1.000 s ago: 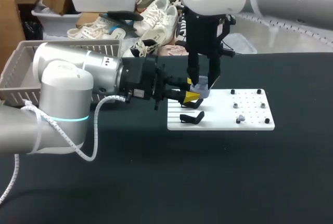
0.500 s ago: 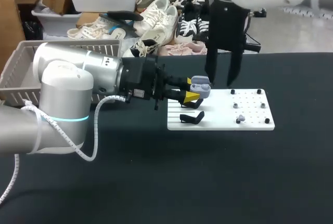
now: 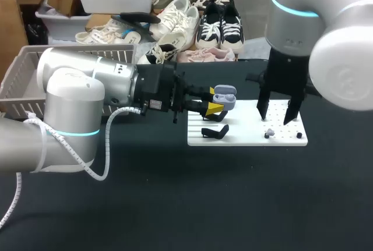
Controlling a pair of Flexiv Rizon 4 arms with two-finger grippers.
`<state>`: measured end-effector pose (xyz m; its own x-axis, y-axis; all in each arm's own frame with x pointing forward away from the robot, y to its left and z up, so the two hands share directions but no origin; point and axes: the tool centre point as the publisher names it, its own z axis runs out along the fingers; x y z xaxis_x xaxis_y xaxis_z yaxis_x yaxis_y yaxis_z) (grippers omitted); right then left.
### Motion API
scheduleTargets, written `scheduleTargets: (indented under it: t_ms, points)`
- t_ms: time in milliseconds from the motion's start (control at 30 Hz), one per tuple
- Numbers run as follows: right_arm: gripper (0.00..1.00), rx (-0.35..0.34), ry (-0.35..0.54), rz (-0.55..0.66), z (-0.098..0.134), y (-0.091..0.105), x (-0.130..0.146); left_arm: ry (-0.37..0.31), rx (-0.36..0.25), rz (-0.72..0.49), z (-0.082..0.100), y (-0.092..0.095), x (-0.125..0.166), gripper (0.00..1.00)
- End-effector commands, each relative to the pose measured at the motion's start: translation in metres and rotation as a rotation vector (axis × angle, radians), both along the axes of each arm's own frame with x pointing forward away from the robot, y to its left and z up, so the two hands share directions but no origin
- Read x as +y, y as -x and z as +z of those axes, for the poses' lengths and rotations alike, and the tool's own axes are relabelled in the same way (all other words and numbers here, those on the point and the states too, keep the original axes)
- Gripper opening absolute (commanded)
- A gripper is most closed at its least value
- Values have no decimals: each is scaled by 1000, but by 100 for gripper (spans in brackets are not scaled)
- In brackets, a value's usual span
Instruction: Pick up each earbud case from the left stands, insert the matching earbuds, close the lid, and place the case in the box.
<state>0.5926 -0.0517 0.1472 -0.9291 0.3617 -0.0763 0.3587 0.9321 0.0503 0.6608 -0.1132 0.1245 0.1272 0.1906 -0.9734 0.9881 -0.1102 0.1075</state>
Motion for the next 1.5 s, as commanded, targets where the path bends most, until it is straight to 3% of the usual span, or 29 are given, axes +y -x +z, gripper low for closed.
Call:
scheduleTargets:
  t_ms: [33,700,1200,1500]
  points:
    - [42,-127,-160,-12,-22,-1,-6,-1,0,0,0,0,0,0]
    - [41,-137,-166,-15,-82,-43,-23,-1,0,0,0,0,0,0]
    - [43,-145,-146,68,-104,-69,-19,-1,0,0,0,0,0,0]
    - [42,-135,-143,62,-114,-70,-23,-1,0,0,0,0,0,0]
